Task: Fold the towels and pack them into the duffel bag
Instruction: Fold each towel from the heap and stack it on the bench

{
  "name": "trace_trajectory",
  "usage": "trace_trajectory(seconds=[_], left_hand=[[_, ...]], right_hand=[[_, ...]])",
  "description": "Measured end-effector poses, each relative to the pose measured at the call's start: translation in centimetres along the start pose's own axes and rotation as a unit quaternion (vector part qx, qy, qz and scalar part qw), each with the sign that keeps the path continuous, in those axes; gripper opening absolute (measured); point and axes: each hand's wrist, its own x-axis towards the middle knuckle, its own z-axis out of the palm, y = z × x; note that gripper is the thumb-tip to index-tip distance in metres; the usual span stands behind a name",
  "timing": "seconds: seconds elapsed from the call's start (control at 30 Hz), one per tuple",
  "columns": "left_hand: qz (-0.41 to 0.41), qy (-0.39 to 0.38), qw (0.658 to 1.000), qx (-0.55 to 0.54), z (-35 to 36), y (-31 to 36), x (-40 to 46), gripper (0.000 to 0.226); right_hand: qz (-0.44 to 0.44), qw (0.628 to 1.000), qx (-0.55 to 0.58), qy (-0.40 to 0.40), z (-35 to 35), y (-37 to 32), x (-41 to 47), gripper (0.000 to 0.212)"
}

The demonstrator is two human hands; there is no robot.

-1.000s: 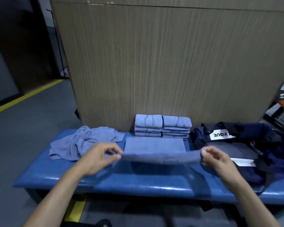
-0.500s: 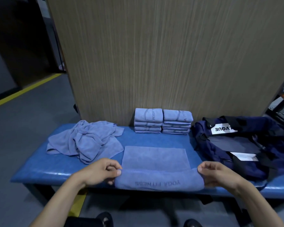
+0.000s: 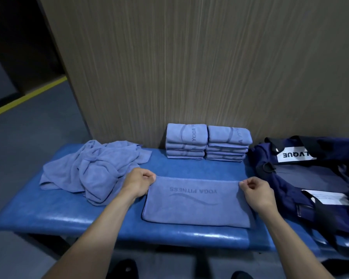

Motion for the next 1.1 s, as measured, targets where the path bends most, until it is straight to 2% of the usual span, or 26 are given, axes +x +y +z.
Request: trace_trajectory(seconds=[0.2,0.4,0.57,0.63,0.73,0.9,1.1], left_hand=[[0.021,0.044,0.996,0.076,0.8,0.6,0.3,0.015],[0.06,0.064,0.985,0.148,0.8,0.2,0.2,0.022],[0.092,0.07,0.971,0.209,1.0,0.5,-0.1,0.017],[0.1,0.059,0.966,0.232,0.8,0.7,-0.1,0.011],[0.13,0.023,0.949,0.287,0.6,0.4,0.2,0.004],[0.132,-0.001,0.938,0.322,0.6,0.7,0.0,0.011],[0.12,-0.036,0.948,0.294,0.0,1.0,-0.3,0.014]], right_hand=[[-0.013,0.997,-0.071,0.0,0.6,-0.2,1.0,0.016],[-0.022,0.998,-0.058,0.009,0.5,-0.3,0.6,0.016],[-0.043,0.995,-0.085,0.009,0.7,0.0,0.6,0.015],[-0.047,0.994,-0.101,-0.011,0.9,0.1,0.7,0.011],[-0.057,0.985,-0.152,-0.053,1.0,0.1,1.0,0.024],[-0.038,0.982,-0.167,-0.076,1.0,-0.1,1.3,0.025],[-0.017,0.994,-0.066,-0.089,0.5,-0.7,1.0,0.021]])
